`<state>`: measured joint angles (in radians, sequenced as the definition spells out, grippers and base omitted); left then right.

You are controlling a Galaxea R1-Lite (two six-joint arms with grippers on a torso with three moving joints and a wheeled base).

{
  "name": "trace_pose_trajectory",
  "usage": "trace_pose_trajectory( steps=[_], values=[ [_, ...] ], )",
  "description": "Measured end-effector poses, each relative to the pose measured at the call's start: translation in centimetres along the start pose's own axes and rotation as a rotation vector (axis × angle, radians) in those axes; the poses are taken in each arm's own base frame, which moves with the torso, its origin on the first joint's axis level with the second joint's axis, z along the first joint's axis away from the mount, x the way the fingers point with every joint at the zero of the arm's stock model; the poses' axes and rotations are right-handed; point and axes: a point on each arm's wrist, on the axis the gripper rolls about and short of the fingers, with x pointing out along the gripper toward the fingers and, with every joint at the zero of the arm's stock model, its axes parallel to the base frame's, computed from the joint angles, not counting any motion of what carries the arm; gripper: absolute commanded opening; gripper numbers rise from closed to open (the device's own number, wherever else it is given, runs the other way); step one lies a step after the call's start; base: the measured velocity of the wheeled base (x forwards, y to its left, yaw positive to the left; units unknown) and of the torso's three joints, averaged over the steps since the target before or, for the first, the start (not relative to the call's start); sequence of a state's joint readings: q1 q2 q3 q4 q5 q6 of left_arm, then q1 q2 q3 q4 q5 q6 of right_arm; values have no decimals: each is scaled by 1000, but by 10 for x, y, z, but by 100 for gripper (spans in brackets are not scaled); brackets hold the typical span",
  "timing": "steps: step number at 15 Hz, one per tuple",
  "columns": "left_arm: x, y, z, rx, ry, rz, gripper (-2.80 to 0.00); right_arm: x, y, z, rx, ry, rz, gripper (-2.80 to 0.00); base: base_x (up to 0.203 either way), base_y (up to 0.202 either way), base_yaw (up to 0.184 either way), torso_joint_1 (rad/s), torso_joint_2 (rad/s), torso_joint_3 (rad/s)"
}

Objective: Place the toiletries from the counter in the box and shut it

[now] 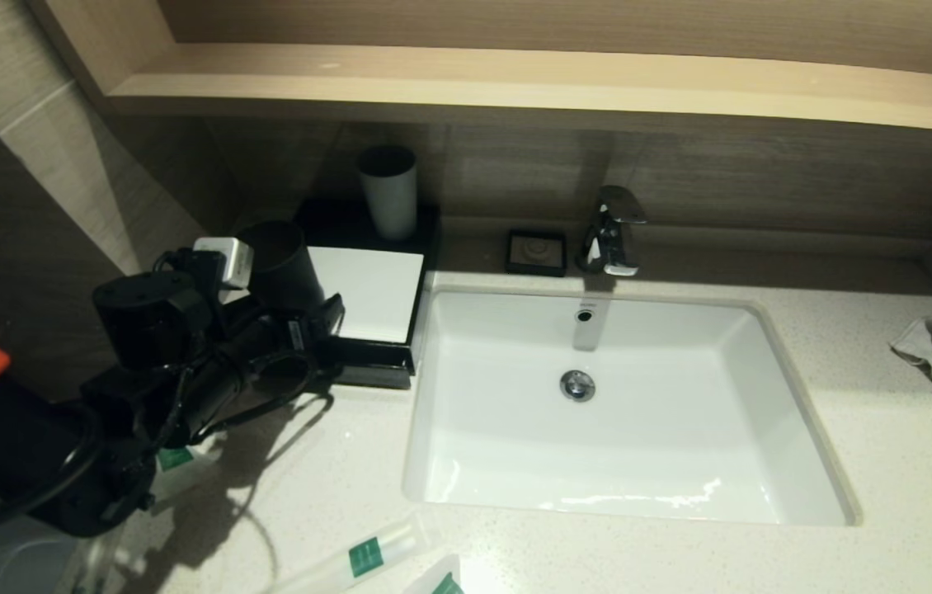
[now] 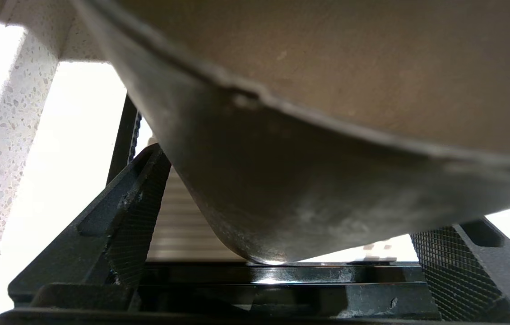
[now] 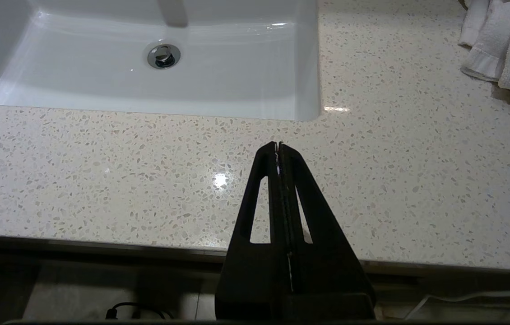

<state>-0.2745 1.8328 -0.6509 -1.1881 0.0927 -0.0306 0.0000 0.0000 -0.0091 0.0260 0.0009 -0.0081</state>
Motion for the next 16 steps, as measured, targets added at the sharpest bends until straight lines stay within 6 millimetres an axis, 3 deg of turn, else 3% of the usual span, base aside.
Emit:
trace_pose_trajectory(
  steps=[16],
  values=[
    [4,0,-8,89,-29,0,0,0,0,0,0,0,1,-280,0,0,0,0,0,0]
  ],
)
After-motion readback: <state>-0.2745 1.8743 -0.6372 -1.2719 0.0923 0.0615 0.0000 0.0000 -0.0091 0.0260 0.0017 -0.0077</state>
